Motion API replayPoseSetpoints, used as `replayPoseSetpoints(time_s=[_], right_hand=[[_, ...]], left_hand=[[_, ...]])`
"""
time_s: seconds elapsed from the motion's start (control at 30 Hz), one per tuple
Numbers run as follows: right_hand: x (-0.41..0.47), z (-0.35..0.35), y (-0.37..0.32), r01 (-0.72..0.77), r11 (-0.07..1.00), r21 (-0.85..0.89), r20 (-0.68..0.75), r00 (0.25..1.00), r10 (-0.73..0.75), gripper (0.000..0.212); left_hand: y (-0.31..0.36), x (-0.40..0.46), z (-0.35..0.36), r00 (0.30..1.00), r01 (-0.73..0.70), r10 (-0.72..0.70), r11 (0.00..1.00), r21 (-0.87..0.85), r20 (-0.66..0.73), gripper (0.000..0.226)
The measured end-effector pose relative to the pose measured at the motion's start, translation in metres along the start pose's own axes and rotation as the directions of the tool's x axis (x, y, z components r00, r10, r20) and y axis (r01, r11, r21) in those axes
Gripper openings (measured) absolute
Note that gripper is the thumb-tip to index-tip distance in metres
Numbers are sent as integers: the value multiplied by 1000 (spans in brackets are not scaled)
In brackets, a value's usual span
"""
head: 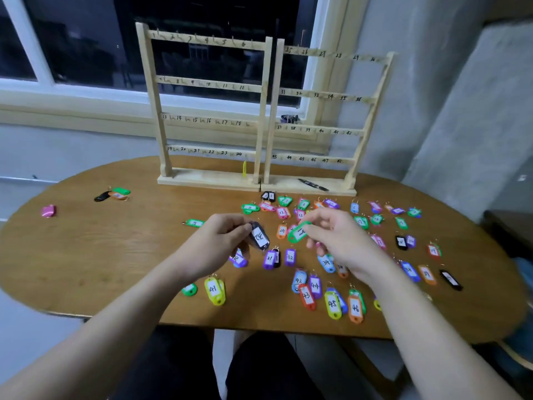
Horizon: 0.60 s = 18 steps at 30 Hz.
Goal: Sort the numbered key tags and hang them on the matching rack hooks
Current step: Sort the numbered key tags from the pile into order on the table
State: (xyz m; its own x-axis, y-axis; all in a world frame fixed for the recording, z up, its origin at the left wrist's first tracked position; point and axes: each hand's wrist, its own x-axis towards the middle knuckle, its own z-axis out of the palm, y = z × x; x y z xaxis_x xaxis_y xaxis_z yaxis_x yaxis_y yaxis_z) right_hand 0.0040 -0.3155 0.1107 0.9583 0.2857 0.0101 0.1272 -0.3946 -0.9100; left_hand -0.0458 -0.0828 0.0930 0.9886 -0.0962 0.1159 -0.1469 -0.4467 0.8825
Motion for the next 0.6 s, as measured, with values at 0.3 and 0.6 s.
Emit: replayPoseSetpoints(time_s=[0.3,0.6], right_hand=[[-37,-59,27,56,998,-5,-213,975,-56,27],[-68,-74,55,-33,996,85,-277,959,56,27]], left_hand=[[38,14,33,1000,1,-1,1000,-1,-26,27],[29,26,64,997,49,-59,979,-196,-49,12]])
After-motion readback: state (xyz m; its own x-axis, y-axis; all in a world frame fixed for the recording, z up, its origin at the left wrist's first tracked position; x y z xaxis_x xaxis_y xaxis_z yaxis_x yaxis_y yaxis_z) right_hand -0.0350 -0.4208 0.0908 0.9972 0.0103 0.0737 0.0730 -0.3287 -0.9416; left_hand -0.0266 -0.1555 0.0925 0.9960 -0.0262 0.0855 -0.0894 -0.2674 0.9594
